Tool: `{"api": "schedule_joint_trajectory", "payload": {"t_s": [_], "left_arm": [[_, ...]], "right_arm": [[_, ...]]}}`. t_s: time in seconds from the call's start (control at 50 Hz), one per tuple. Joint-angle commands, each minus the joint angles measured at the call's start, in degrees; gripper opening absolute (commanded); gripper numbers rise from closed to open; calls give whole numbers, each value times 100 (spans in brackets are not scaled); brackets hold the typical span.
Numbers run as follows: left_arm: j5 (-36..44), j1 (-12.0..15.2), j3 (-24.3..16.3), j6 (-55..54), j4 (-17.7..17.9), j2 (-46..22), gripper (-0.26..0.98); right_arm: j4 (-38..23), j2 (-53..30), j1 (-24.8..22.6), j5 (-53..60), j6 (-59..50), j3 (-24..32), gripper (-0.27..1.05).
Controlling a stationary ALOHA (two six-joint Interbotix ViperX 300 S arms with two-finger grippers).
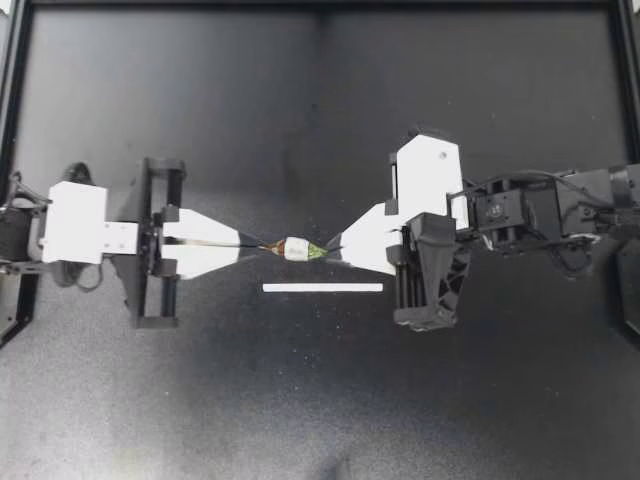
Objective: Pick up the candy and unwrap it.
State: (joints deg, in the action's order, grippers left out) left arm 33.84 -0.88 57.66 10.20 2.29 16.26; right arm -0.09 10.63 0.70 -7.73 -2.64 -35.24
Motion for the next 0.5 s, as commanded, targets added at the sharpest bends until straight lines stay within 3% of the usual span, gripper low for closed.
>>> {"api": "schedule_joint_trajectory", "payload": {"t_s": [0.0,0.18,0.48], "left_arm": [[44,18,-264,-26,0,-79,-15],[44,18,-413,-53,9,-290,-15],[53,18,-141,-62,9,53,-15]], "right_arm": [[-18,-44,-26,79,26,237,-19],[-70,-97,-26,70,79,343,-19],[-44,132,-26,44,-114,26,-19]]}}
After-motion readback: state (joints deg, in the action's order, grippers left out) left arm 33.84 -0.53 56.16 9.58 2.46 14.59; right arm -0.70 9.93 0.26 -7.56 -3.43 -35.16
